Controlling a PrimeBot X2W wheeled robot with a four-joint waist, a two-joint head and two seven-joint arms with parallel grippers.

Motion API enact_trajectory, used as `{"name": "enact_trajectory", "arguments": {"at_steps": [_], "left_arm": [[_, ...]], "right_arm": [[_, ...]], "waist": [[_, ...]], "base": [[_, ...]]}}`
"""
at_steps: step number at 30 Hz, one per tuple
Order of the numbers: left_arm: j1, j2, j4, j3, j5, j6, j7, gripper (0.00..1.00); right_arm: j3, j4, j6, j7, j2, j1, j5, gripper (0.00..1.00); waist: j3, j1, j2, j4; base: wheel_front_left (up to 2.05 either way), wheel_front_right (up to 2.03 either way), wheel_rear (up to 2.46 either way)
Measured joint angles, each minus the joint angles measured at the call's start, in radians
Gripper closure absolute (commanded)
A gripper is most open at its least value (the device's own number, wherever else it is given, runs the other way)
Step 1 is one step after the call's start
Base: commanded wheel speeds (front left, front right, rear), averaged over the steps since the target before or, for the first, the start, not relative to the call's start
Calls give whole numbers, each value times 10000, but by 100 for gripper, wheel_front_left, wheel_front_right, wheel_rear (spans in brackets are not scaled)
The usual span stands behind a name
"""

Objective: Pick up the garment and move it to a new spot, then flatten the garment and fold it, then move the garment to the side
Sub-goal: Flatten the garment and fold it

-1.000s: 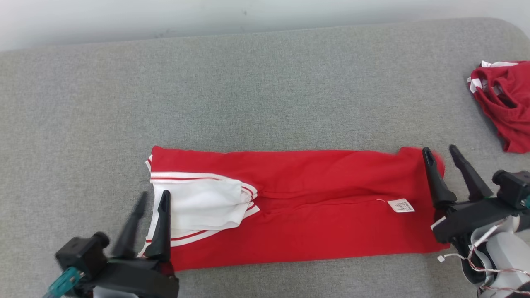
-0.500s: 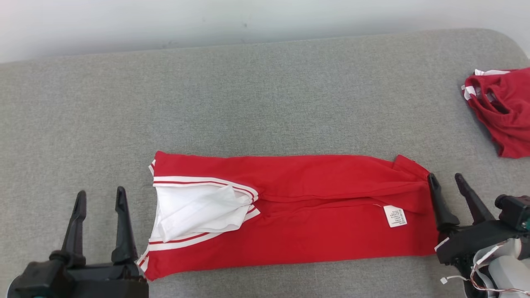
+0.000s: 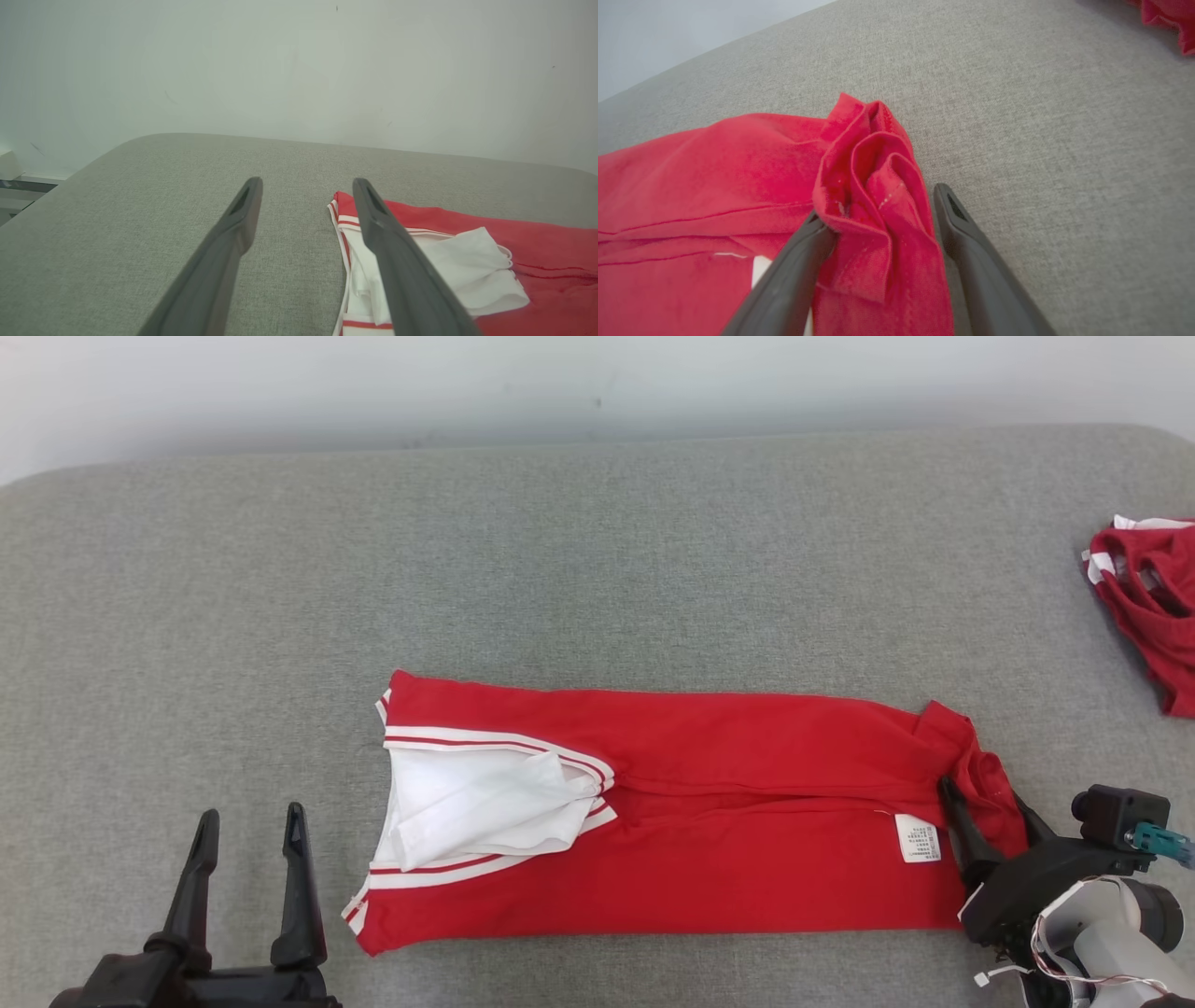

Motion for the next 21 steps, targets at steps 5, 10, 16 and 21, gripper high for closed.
{"name": "enact_trajectory", "arguments": {"at_steps": [5,10,16,21], "left_arm": [[-9,-84,217,102,146,-176,0,0],[11,-123,261,265,222,-253,0,0],[177,-136,322,307,320,-336,0,0],[382,-138,288,272,303,-265,0,0]], "right_arm": [[307,500,0,50,31,-135,355,100],[470,648,0,-359,-94,-143,681,100],[336,1070,0,-635,-1283,-109,938,100],[190,1066,0,-719,-1952,54,1076,100]], "waist": [[-91,0,-1,132],[-278,0,1,81],[-738,0,1,-17],[-996,-1,0,-101]], "base": [[0,0,0],[0,0,0],[0,0,0],[0,0,0]]}}
